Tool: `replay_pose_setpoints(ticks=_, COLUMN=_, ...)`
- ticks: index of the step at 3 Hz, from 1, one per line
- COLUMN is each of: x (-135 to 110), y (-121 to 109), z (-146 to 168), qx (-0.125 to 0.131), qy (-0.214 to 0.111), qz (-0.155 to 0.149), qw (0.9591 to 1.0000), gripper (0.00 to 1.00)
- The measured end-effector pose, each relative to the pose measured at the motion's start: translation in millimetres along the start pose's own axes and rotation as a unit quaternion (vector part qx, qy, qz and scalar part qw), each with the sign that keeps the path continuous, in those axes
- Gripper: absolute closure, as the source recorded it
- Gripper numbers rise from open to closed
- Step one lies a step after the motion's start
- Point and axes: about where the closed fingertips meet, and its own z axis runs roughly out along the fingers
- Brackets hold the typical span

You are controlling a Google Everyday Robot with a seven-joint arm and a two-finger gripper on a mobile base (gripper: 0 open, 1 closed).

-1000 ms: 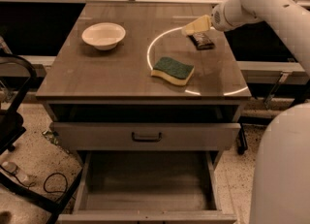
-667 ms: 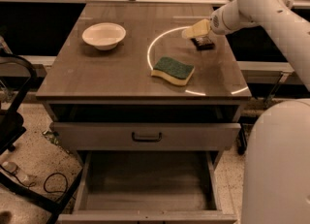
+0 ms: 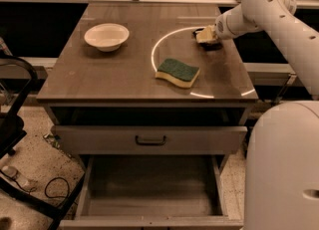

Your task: Place rxbar chocolate into middle drawer

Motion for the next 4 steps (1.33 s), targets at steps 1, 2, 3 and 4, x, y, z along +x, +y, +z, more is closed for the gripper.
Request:
replay_pose_setpoints(ticks=1, x=0.8, y=2.4, z=1.3, qx=-0.004, qy=0.005, qz=-0.001, qw=1.0, gripper=0.8)
replay_pose_setpoints(ticks=2, x=-1.8, y=2.5, z=-1.0, qx=-0.004, qy=0.005, qz=-0.001, qw=1.0, gripper=1.0)
replay_pose_setpoints(ticks=3, x=-3.7, y=10.8, z=0.8, qx=-0.012, qy=0.008, qz=-0.003, qw=0.9999, gripper=1.0)
replay_pose_setpoints(ticks=4, x=-3.7, y=10.8, z=1.0, qx=-0.013, qy=0.008, qz=-0.003, qw=0.9999, gripper=1.0)
